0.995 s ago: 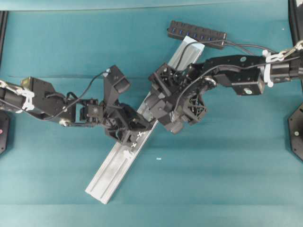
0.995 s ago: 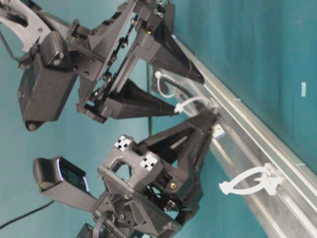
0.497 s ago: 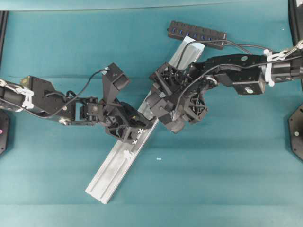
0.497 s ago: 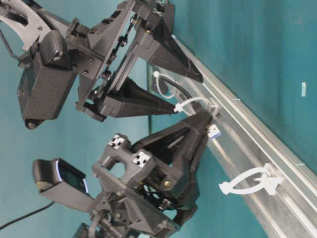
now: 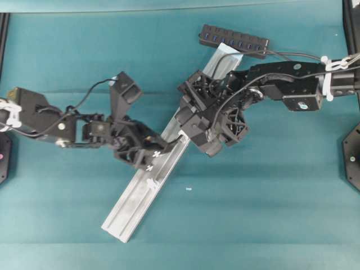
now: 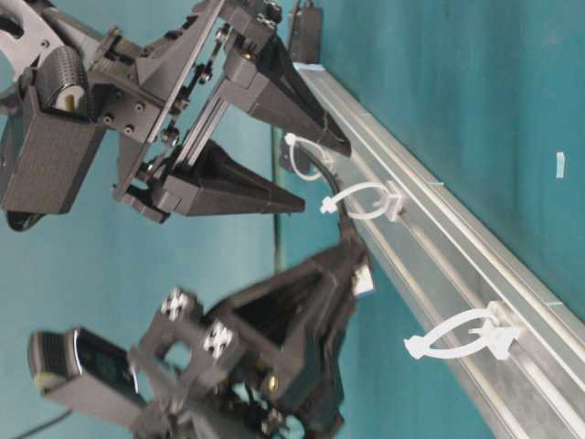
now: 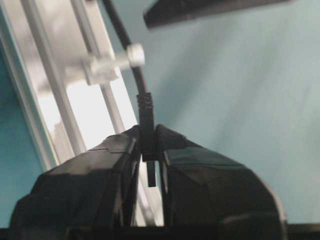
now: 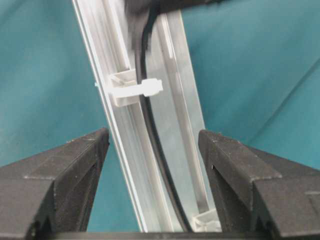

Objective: Pass the USB cable through three rings with both arms.

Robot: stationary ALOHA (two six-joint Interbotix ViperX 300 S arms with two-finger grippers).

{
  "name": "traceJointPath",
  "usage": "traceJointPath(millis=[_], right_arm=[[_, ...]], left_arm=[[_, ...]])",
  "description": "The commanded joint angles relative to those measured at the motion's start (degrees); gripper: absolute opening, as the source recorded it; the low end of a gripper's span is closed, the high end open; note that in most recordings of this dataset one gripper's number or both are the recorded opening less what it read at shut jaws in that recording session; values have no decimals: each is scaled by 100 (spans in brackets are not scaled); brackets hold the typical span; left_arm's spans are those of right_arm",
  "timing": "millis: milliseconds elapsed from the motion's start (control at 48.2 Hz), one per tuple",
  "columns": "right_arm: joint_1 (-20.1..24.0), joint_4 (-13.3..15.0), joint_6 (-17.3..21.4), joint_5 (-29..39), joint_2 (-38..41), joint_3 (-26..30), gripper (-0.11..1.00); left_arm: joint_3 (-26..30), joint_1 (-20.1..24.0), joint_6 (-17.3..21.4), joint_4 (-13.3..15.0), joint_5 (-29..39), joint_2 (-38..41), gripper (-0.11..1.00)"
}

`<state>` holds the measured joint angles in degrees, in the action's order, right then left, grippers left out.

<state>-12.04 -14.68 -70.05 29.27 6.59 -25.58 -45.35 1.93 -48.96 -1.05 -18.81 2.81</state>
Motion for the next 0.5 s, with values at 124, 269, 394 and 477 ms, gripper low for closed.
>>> traceJointPath(millis=[124,269,394,477], right_arm=[[79,0,70,-53,-26,35,81],[193,0,79,-88,0,70,81],[343,-18,79,-246,18,97,81],[404,-35,79,-369,35,97,81]], left_arm=[[-167,-158,-272,-18,-35,-413,10],[-264,-229,-325,-18,-35,-545,10],[-237,-229,-334,-18,-35,-598,10],[-202,-220,-334,-18,-35,-589,10]])
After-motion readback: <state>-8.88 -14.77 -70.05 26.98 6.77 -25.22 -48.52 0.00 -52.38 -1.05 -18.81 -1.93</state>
